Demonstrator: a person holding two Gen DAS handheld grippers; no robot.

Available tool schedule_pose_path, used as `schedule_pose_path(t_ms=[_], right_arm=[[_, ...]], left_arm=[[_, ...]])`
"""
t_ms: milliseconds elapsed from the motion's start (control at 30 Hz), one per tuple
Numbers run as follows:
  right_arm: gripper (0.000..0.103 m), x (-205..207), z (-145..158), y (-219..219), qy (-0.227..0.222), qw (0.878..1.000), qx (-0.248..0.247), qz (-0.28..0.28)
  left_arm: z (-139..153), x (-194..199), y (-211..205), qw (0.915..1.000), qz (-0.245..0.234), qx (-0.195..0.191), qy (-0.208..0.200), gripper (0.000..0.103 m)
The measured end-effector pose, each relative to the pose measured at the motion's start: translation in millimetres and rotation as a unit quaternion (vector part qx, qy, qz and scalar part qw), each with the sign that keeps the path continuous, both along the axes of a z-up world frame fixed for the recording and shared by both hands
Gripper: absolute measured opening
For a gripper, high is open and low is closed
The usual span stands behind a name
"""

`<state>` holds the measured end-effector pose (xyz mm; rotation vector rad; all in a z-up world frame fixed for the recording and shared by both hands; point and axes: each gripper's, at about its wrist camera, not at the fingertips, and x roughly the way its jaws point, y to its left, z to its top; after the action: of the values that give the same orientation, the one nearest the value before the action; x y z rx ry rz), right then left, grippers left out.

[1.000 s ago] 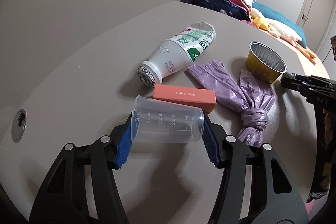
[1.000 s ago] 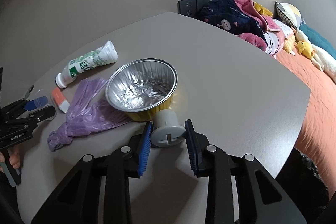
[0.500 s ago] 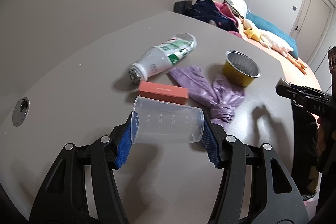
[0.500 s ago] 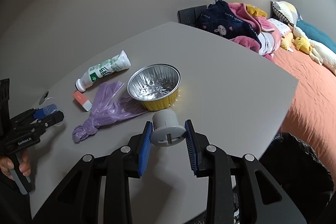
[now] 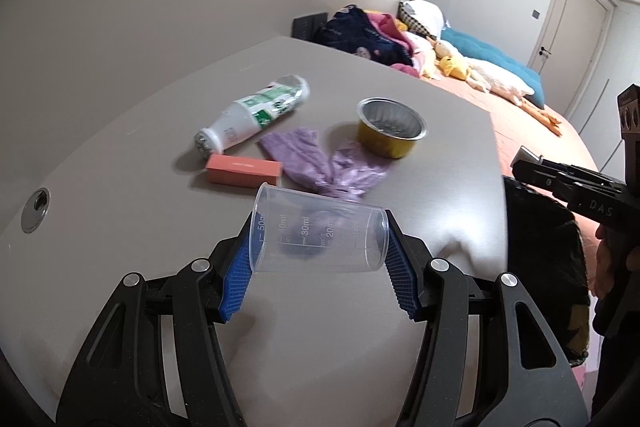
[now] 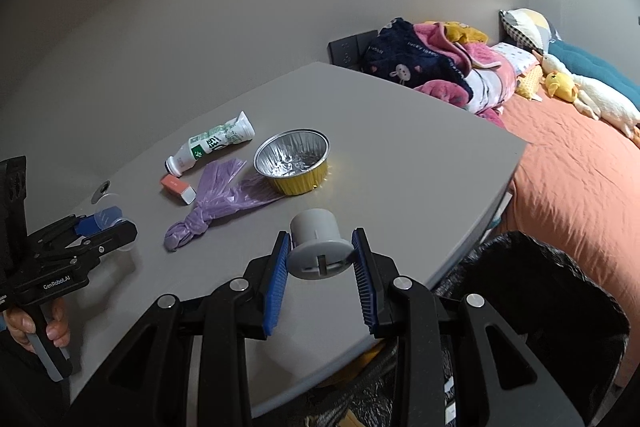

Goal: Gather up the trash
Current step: 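Carry the cup and cap over the trash bin and open both tools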

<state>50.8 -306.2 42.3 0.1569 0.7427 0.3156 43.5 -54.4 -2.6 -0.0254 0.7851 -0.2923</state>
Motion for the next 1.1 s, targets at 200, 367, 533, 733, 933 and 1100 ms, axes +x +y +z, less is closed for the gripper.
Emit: schedule_pose_path(t_ms=[200, 367, 533, 733, 933, 1100], right_arm=[[0.033, -23, 4, -16, -0.009, 1.0, 0.002, -0.009], [0.033, -41, 6, -29, -0.015, 1.0, 0.002, -0.018], [0.033, -59, 6, -46, -0.018, 0.999, 0.007, -0.032], [0.033, -75, 4, -64, -0.02, 0.999, 0.01, -0.046], [0.033, -88, 4, -80, -0.023, 0.998, 0.011, -0.061], [0.033, -99, 5, -96, -0.026, 0.997, 0.012, -0.078]], left_arm=[[8, -14, -24, 0.9997, -0.022, -0.002, -0.01, 0.057], [12, -23, -45, 0.999, -0.041, -0.006, -0.016, 0.057], [13, -34, -64, 0.9979, -0.062, -0.005, -0.017, 0.057], [17, -45, -85, 0.9962, -0.084, -0.005, -0.022, 0.057], [19, -52, -110, 0.9942, -0.105, -0.006, -0.023, 0.057], [24, -57, -129, 0.9917, -0.126, -0.008, -0.026, 0.057]])
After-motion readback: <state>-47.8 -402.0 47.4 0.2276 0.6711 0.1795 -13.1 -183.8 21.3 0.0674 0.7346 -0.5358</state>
